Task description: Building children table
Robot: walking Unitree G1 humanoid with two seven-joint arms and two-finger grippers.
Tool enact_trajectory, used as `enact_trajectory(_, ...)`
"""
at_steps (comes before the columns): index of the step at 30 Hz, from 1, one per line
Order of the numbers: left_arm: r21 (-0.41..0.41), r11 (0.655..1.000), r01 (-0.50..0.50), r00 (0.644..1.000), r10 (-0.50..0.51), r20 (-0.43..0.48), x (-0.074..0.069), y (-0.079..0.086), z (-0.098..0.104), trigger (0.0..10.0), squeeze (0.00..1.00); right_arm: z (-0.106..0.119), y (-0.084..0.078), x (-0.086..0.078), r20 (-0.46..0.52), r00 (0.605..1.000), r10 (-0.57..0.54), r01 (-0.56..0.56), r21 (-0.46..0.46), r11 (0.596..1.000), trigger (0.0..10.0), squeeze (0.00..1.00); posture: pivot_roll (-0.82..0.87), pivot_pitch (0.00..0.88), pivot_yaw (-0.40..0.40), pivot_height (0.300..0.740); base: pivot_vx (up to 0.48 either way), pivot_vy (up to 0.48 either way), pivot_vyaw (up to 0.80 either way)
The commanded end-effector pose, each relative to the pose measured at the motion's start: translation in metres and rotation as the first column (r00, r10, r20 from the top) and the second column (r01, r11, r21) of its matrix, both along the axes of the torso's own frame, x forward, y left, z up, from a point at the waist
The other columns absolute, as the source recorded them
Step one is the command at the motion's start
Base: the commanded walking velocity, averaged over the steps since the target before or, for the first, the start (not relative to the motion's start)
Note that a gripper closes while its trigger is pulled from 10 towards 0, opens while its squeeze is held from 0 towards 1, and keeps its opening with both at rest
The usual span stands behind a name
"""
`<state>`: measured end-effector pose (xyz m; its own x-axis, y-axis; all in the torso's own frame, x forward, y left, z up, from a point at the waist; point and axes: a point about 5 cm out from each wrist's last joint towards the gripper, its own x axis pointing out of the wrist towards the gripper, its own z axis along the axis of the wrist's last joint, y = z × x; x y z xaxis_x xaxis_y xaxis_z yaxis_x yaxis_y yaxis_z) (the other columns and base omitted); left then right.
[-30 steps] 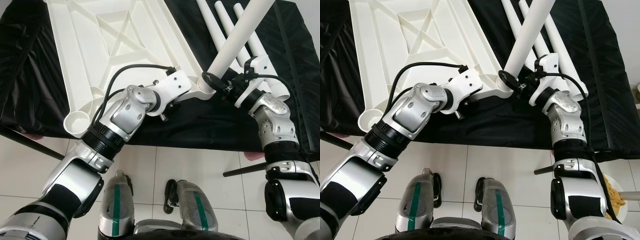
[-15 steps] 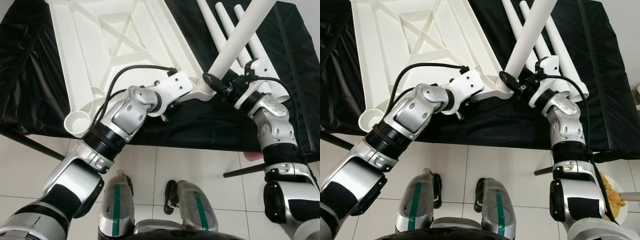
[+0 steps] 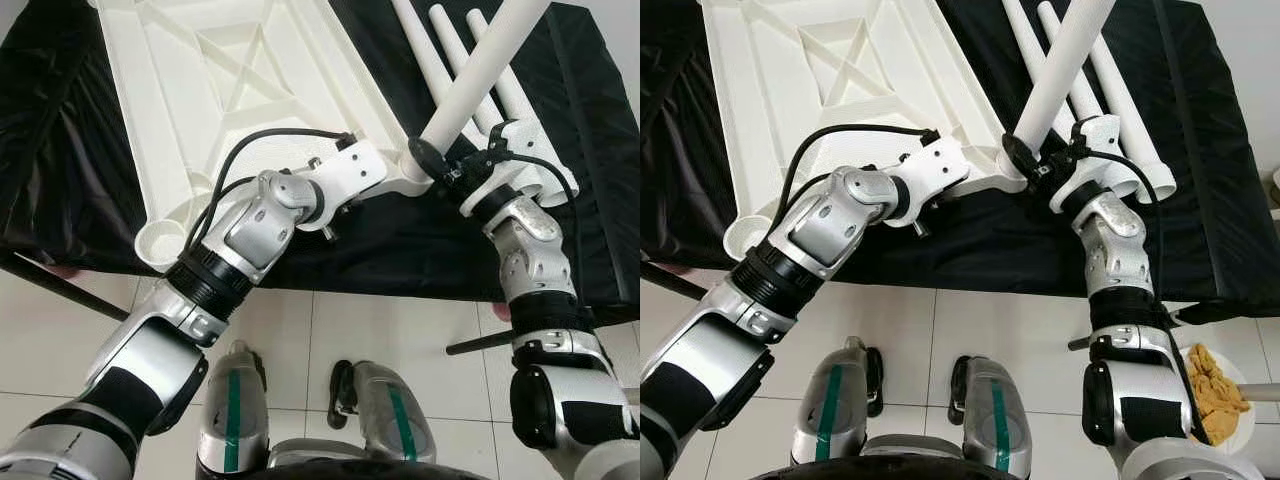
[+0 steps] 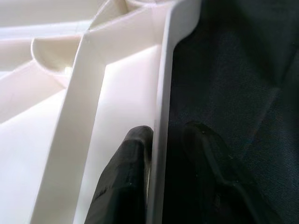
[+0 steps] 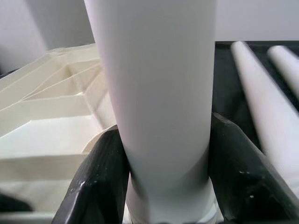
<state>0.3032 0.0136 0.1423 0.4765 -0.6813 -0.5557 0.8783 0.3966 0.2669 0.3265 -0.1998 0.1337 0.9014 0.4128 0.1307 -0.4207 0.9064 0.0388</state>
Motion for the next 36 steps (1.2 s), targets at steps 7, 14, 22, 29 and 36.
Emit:
enact_trajectory(7,-0.004,1.0,0.024,0.999,-0.024,-0.029,-0.002,0.0,-0.001,10.0,0.0,0.012,0.014,-0.001,0.05,0.978,-0.203,0.194,0.136,0.971,0.0,0.0,0.03,0.013,-0.055,0.74,0.0,0.0,0.0)
enact_trajectory(14,-0.005,1.0,0.02,0.999,-0.02,-0.029,-0.002,0.001,-0.001,10.0,0.0,0.009,0.028,-0.005,-0.006,0.927,-0.374,0.37,0.173,0.913,0.0,0.0,0.03,0.023,-0.059,0.74,0.0,0.0,0.0)
enact_trajectory(22,-0.008,1.0,0.019,0.999,-0.019,-0.031,-0.002,0.001,-0.001,10.0,0.0,0.006,0.037,-0.012,-0.047,0.845,-0.533,0.532,0.176,0.828,0.0,0.0,0.02,0.032,-0.055,0.74,0.0,0.0,0.0)
enact_trajectory(29,-0.007,1.0,0.024,0.999,-0.024,-0.033,-0.002,0.001,-0.001,10.0,0.0,0.007,0.037,-0.015,-0.063,0.821,-0.567,0.569,0.167,0.805,0.0,0.0,0.02,0.032,-0.051,0.74,0.0,0.0,0.0)
enact_trajectory(36,-0.008,1.0,0.024,0.999,-0.025,-0.032,-0.002,0.001,-0.001,10.0,0.0,0.008,0.045,-0.016,-0.054,0.835,-0.548,0.55,0.147,0.822,10.0,0.0,0.02,0.03,-0.052,0.74,0.0,0.0,0.0)
